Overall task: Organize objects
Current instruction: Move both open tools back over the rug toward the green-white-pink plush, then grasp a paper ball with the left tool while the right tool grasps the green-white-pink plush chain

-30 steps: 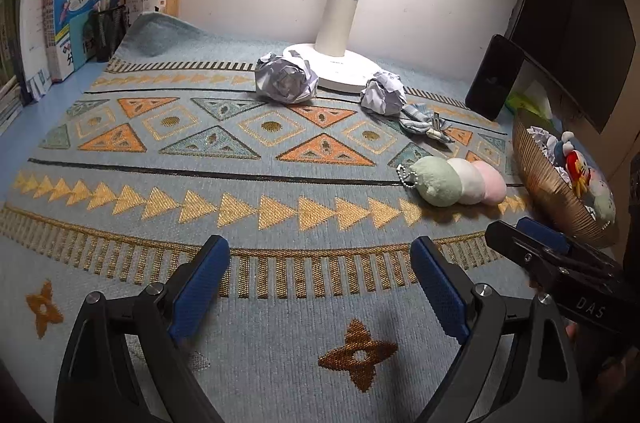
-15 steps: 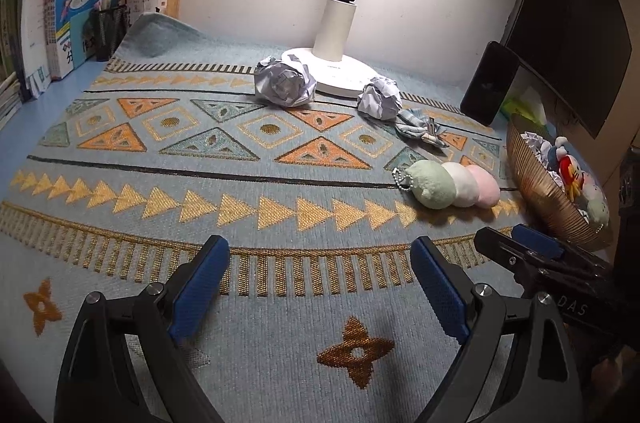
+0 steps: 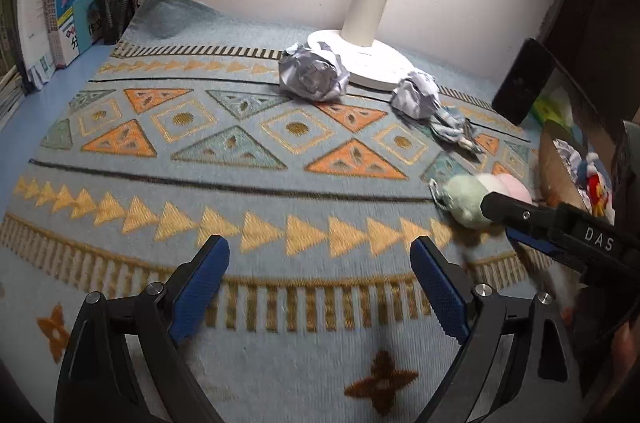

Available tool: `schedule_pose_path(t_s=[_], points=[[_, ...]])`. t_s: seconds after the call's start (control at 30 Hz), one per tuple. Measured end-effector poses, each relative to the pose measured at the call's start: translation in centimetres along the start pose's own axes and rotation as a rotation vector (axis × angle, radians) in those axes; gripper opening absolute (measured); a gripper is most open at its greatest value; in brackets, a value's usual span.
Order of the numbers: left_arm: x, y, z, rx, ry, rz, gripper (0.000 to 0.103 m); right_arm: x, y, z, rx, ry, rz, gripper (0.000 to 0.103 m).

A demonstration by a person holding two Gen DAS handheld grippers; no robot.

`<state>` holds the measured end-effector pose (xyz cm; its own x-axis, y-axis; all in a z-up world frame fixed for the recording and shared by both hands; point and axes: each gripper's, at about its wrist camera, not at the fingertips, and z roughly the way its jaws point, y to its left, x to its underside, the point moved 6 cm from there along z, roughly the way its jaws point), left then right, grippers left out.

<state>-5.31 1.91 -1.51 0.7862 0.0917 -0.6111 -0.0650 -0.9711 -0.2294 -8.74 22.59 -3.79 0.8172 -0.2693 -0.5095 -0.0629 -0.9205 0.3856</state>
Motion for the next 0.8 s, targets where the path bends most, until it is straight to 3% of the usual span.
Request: schedule_pose_path(t_s=[0.13,0.23,0.3,0.4,0.5,0.53,0.57,0.7,0.73,0.8], points=[[-5.6,1.7,2.2,0.056,-0.032,-0.048,0.092,-0.6,0.5,0.8,0.025,-0.067,-0.052,0.083],[-8.7,1.8,4.6,0.056,-0.045,-0.015,0.092,-0.2,1.1,1.0,0.063,-0.083,-0.1,0.085],[-9.9,1.1,6.1,0.106,-0.05,0.0,0.092,-0.2,1.2,1.1,0.082,-0.085,-0.112,0.085],[-11.1,0.3,8.4,0.065,-0.022,0.03,0.091,-0.2,1.0,1.0,0.085,-0.089,-0.112,0.085],[-11.6,0.0,9.3,0.089,-0.033,0.022,0.085,-0.1,0.4,0.5,0.105,-0.113,-0.086,0.068],[-11.6,-0.1,9.6,0.086,-0.03,0.026,0.068,0.0,0.3,0.5,0.096,-0.116,-0.078,0.062],[-11.5,-0.1,9.8,0.085,-0.02,0.033,0.057,0.0,0.2,0.5,0.097,-0.117,-0.073,0.055],[-11.3,-0.1,9.0,0.134,-0.039,0.016,0.054,0.6,0.3,0.0,0.054,-0.109,-0.085,0.047],[-11.0,-0.2,8.4,0.142,-0.045,0.017,0.054,0.9,0.5,-0.3,0.027,-0.104,-0.095,0.04],[-10.2,-0.4,7.1,0.141,-0.044,0.022,0.054,1.7,1.2,-1.2,-0.048,-0.095,-0.123,0.038]])
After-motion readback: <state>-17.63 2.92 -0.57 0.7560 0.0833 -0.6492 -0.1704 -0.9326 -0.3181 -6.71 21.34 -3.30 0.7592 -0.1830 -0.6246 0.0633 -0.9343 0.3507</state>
